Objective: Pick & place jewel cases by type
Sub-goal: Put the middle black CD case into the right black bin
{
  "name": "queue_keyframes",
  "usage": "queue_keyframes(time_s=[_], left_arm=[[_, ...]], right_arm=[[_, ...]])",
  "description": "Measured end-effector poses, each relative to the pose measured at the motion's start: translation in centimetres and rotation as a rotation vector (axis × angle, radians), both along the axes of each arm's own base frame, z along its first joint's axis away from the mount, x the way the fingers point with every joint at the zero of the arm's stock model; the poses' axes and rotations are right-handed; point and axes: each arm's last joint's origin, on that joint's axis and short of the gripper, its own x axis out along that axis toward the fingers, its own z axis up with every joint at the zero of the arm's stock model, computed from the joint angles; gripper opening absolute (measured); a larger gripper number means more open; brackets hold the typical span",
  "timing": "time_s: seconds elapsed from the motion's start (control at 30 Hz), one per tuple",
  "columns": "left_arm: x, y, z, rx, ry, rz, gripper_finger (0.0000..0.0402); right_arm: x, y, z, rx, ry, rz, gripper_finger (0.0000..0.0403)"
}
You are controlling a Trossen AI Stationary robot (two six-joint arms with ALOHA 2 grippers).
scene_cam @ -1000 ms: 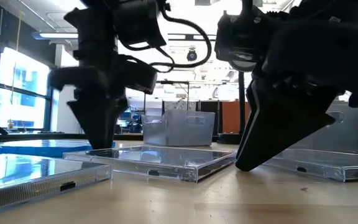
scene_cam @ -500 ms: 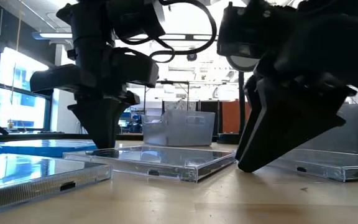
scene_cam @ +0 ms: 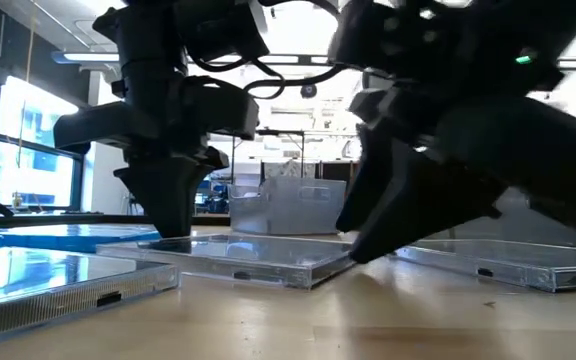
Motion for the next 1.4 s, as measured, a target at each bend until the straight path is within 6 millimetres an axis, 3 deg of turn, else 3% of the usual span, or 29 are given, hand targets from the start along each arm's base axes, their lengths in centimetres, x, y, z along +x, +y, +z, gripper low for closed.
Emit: queue_keyframes(time_s=[0.27,0.57,0.77,1.4], left_arm=[[0.3,-0.1,0.0,-0.031,-0.03,0.001,0.0],[0.7,-0.2,-0.2,-0.031,-0.055,-0.002,0.0],[1.0,-0.3,-0.3,-0.048,-0.074,-0.007,0.0],[1.3,-0.5,-0.4,-0.081,-0.101,-0.006,0.0]], right_arm=[[0.7,-0.8,0.0,0.039,0.042,0.097,0.0197],[-0.5,1.7,0.3,-0.183,0.004,0.23,0.0197],[-0.5,2.3,0.6,-0.251,-0.041,0.247,0.0197],[-0.8,2.3,0.3,-0.174,0.044,0.348,0.0197]])
